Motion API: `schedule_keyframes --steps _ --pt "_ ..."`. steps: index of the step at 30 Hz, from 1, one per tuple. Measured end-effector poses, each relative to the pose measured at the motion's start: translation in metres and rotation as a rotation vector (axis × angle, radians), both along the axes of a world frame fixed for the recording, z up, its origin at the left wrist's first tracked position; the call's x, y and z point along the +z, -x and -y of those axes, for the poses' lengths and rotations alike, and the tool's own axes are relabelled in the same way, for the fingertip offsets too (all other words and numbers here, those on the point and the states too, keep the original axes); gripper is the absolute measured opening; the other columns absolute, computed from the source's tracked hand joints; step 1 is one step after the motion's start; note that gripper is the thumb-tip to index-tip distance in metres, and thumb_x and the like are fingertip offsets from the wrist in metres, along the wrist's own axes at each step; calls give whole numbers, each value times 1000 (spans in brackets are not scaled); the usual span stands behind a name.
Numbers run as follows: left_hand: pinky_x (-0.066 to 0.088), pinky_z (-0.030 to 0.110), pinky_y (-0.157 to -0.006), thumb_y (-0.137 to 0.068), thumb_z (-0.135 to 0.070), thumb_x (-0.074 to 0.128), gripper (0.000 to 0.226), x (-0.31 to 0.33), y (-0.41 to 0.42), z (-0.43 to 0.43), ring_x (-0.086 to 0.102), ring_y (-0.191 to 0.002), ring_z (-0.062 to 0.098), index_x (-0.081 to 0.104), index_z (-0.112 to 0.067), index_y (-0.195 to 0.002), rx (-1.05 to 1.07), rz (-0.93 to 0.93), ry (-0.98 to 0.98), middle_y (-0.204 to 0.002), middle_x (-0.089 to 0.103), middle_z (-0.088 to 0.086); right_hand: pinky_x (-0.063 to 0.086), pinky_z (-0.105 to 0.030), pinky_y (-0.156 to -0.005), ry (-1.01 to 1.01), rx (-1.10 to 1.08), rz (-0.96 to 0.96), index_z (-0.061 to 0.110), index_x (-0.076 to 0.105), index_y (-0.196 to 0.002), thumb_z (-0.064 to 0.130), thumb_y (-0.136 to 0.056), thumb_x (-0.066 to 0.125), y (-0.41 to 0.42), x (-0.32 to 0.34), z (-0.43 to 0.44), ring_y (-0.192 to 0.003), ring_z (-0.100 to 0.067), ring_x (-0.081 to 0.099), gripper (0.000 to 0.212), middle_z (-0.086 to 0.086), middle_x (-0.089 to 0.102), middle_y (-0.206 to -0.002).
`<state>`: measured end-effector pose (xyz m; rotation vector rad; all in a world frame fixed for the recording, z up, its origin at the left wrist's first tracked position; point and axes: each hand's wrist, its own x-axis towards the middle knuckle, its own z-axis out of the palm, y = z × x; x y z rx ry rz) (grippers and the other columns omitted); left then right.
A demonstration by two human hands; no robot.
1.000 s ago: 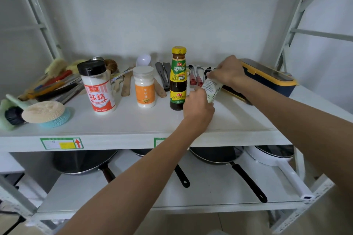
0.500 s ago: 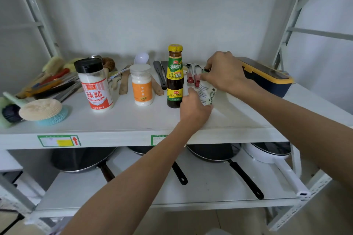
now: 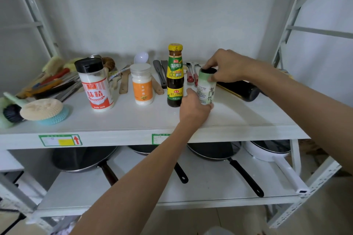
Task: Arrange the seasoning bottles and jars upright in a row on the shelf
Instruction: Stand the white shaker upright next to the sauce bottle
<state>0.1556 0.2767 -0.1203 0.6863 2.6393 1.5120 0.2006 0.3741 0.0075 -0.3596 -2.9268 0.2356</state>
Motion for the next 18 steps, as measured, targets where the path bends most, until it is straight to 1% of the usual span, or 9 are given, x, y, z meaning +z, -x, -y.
schedule_keyframes --steps 2,3,6,8,10,13,15,18 --pt "56 42 -85 -74 -27 82 58 0 0 1 63 -106 29 46 -7 -115 8 13 -37 -116 63 12 29 -9 -80 -23 9 -13 19 60 -136 13 -88 66 -4 -8 -2 -128 -20 51 48 -3 59 -138" --pt "56 41 -84 -74 -26 83 58 1 0 1 64 -105 29 46 -6 -114 11 13 -50 -115 64 12 27 -9 -83 -11 15 -39 18 59 -137 12 -88 66 -4 -12 -3 -130 -20 48 50 -4 59 -139" --pt "55 37 -82 -74 -25 83 57 0 0 2 63 -105 27 46 -6 -114 5 0 -54 -115 63 11 29 -15 -93 15 25 -74 16 58 -137 11 -87 67 -1 -18 -5 -132 -23 45 51 -10 57 -138" --pt "52 35 -83 -76 -25 81 54 0 1 1 60 -106 26 47 -6 -114 -5 -8 -33 -116 61 10 33 -19 -95 7 15 -86 16 57 -137 12 -86 68 1 -20 -6 -130 -24 45 52 -13 54 -136" --pt "54 37 -85 -77 -25 80 50 -2 3 -1 61 -105 27 50 -7 -112 -6 -28 -24 -115 63 10 38 -27 -97 -18 1 -103 14 56 -137 13 -86 68 3 -21 -5 -126 -28 48 52 -18 51 -134" --pt "55 42 -86 -78 -27 78 44 -6 6 -4 62 -103 28 55 -8 -111 -2 -61 -2 -111 66 10 42 -33 -95 -45 -11 -118 10 56 -134 15 -87 69 6 -22 -3 -120 -34 52 50 -20 48 -132" --pt "54 44 -88 -79 -28 75 43 -9 8 -6 62 -104 29 56 -8 -113 0 -74 23 -111 66 10 42 -32 -93 -43 -16 -120 10 57 -134 18 -86 71 8 -22 -3 -119 -34 52 50 -20 48 -132" --pt "53 47 -89 -82 -25 72 43 -10 10 -8 60 -105 33 51 -7 -114 1 -69 32 -113 63 14 37 -27 -84 -33 -22 -125 10 56 -134 23 -86 73 10 -23 -5 -119 -33 53 53 -20 47 -133"
